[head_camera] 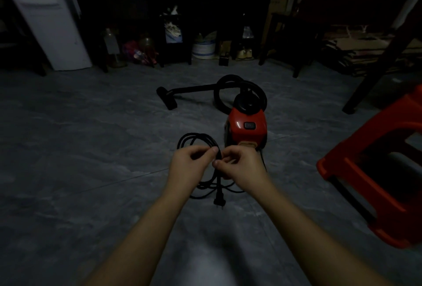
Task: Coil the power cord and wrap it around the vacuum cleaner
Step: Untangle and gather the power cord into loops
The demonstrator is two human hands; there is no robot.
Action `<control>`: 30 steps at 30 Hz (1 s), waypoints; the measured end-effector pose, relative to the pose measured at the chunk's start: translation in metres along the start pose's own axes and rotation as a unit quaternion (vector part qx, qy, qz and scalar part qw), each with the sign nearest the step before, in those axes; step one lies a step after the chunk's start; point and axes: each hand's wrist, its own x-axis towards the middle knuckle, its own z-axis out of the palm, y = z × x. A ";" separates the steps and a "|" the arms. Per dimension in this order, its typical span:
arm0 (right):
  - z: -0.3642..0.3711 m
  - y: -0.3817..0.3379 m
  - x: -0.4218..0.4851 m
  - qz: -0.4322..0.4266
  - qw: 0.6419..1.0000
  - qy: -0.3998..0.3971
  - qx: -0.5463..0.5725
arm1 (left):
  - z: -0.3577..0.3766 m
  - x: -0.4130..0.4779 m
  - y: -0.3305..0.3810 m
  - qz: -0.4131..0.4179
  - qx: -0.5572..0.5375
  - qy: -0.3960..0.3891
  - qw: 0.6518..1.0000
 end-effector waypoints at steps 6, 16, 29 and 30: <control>0.007 -0.010 -0.011 -0.047 0.996 0.034 -0.070 | -0.002 0.000 -0.002 -0.015 0.031 -0.006 0.999; -0.002 0.001 0.004 -0.031 0.999 -0.006 -0.006 | -0.034 0.010 0.000 -0.018 0.062 -0.072 0.995; -0.008 0.050 0.024 0.052 0.987 0.010 -0.152 | -0.057 0.012 0.016 -0.052 -0.146 -0.028 0.988; -0.007 0.051 0.025 0.051 0.987 0.008 -0.150 | -0.058 0.012 0.017 -0.055 -0.161 -0.031 0.985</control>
